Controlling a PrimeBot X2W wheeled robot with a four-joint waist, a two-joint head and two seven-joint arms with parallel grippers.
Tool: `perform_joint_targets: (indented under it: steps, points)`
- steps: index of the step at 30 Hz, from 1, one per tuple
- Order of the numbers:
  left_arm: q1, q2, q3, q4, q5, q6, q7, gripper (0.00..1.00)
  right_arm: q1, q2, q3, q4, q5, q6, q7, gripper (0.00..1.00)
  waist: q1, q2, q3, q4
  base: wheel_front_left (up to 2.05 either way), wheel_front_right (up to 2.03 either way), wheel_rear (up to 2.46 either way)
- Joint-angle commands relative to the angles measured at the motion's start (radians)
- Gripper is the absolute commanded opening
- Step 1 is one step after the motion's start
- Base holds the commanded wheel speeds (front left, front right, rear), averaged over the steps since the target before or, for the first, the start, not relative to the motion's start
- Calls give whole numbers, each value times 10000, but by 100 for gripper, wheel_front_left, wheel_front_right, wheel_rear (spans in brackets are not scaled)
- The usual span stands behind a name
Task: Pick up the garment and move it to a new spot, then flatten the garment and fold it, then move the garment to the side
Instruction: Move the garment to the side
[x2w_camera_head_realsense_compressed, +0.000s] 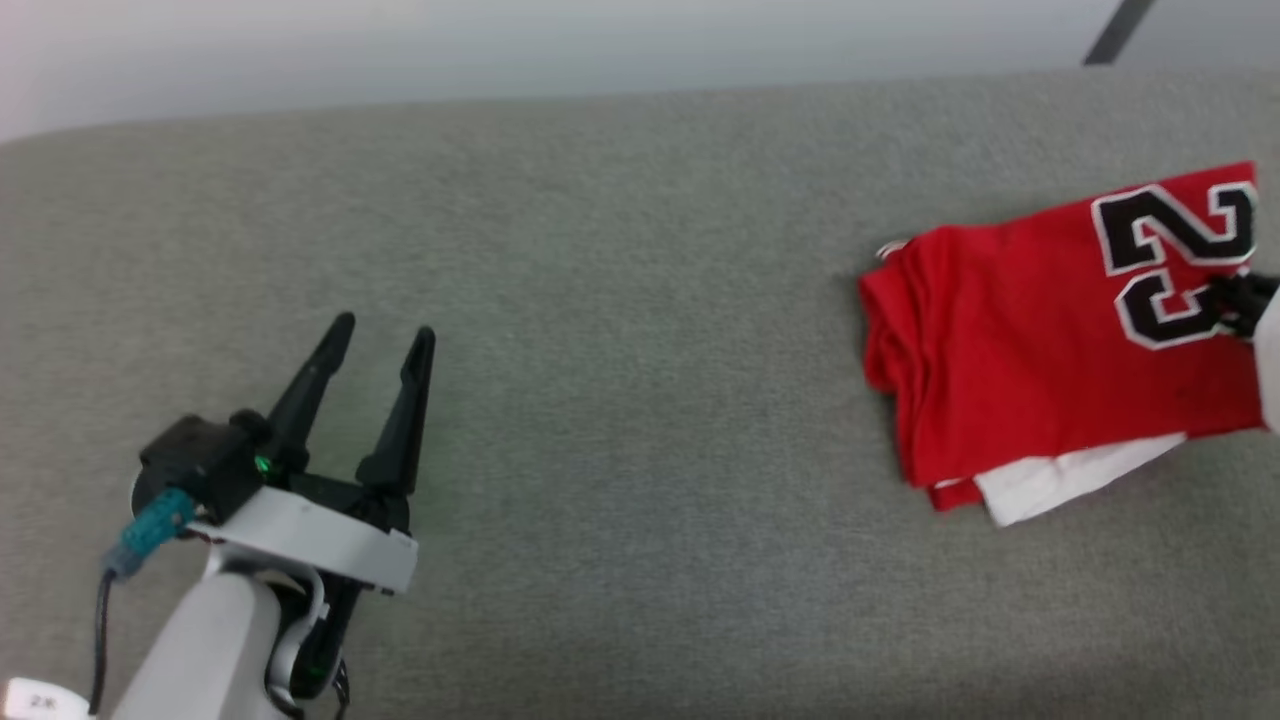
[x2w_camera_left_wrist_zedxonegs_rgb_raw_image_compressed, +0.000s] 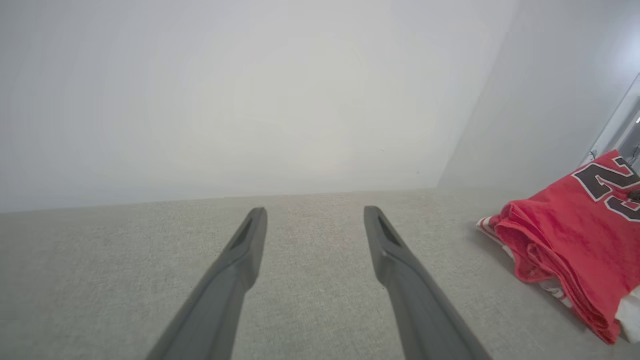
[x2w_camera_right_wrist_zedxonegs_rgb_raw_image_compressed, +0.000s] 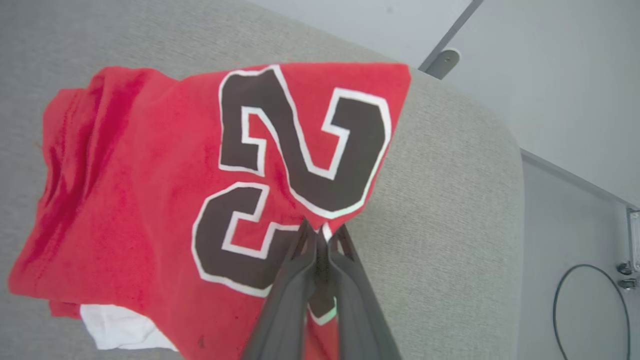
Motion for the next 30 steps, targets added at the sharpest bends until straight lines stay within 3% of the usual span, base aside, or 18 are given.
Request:
perform_joint_targets:
  steps: [1,15,30]
  points:
    - [-227,63,-34,-35,32,-36,-32,100,-277,-164,121,83,-18,0,-216,0,0,0,628,-588,0,0,0]
    - [-1101,668,-442,-268,116,-36,-32,100,-1959,-1027,1130,1943,-675,-5,-2601,0,0,0,1841,-1498,0,0,0]
    - [-1600,951,-900,-208,-61,-36,-32,100,-2817,-639,1100,4939,-1693,-5,-3908,0,0,0,2444,-1458,0,0,0]
